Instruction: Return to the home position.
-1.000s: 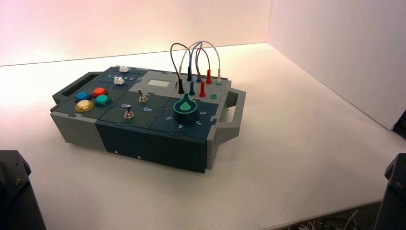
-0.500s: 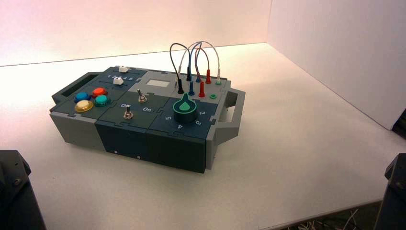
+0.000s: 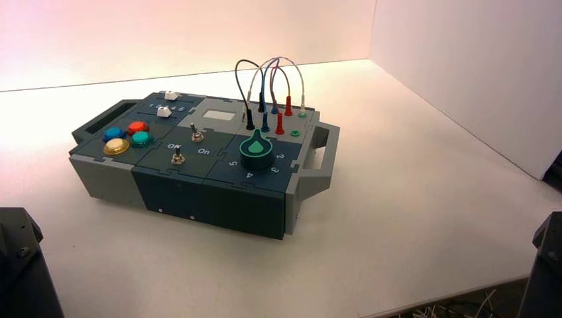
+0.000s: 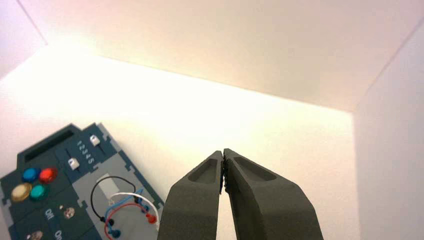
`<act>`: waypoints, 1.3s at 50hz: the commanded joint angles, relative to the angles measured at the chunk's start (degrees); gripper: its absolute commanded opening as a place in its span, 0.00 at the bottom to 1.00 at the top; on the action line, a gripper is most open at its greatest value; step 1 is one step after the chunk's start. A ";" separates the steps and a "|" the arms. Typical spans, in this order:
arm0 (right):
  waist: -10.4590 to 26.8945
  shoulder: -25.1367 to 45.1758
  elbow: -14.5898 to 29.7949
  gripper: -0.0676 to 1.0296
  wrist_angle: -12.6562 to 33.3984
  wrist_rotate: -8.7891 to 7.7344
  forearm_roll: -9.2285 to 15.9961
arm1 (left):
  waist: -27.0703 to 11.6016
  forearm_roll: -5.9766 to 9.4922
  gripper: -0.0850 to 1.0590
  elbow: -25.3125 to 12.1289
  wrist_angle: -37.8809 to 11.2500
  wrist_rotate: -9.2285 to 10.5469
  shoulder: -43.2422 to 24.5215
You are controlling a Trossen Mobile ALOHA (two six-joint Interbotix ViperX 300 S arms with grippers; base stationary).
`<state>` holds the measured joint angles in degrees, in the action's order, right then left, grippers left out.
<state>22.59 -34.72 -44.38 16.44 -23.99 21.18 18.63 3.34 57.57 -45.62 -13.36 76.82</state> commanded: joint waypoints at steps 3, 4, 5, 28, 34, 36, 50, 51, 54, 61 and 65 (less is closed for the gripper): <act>-1.41 -7.47 -3.08 0.06 -3.16 0.44 0.35 | 0.18 0.09 0.05 -1.23 -1.85 -0.18 1.05; -1.67 -8.44 -3.69 0.06 -3.43 0.44 0.35 | 0.26 0.18 0.05 -1.23 -2.11 -0.18 1.49; -2.11 -9.49 -4.22 0.06 -3.69 0.44 0.35 | 0.26 0.18 0.05 -1.23 -2.11 -0.18 1.67; -5.01 -25.49 -14.06 0.05 -4.39 1.58 1.49 | 0.26 1.58 0.05 -1.85 -6.59 1.41 6.86; -5.01 -30.76 -16.70 0.05 -4.92 2.11 1.67 | 0.26 1.85 0.05 -2.37 -7.12 1.41 8.88; -5.01 -33.13 -17.67 0.05 -5.45 2.20 1.67 | 0.26 1.93 0.05 -2.46 -7.29 1.41 9.40; -5.19 -48.25 -21.80 0.05 -6.59 2.37 1.67 | 0.26 1.93 0.05 -3.78 -8.44 1.32 10.46; -5.19 -48.69 -21.88 0.05 -6.59 2.46 1.67 | 0.26 1.93 0.05 -3.96 -8.44 1.32 10.55; -5.19 -49.13 -22.06 0.05 -6.59 2.46 1.67 | 0.26 1.85 0.05 -4.22 -8.44 1.32 10.63; -7.65 -50.10 -23.38 0.05 -4.83 4.66 1.67 | 0.18 1.41 0.05 -6.06 -9.14 0.97 10.55; -7.73 -49.13 -23.20 0.05 -4.22 4.66 1.67 | 0.09 1.41 0.05 -5.80 -9.93 0.97 10.81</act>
<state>15.03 -85.52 -68.64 12.04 -19.60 22.68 18.72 4.92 53.00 -55.11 -12.30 87.98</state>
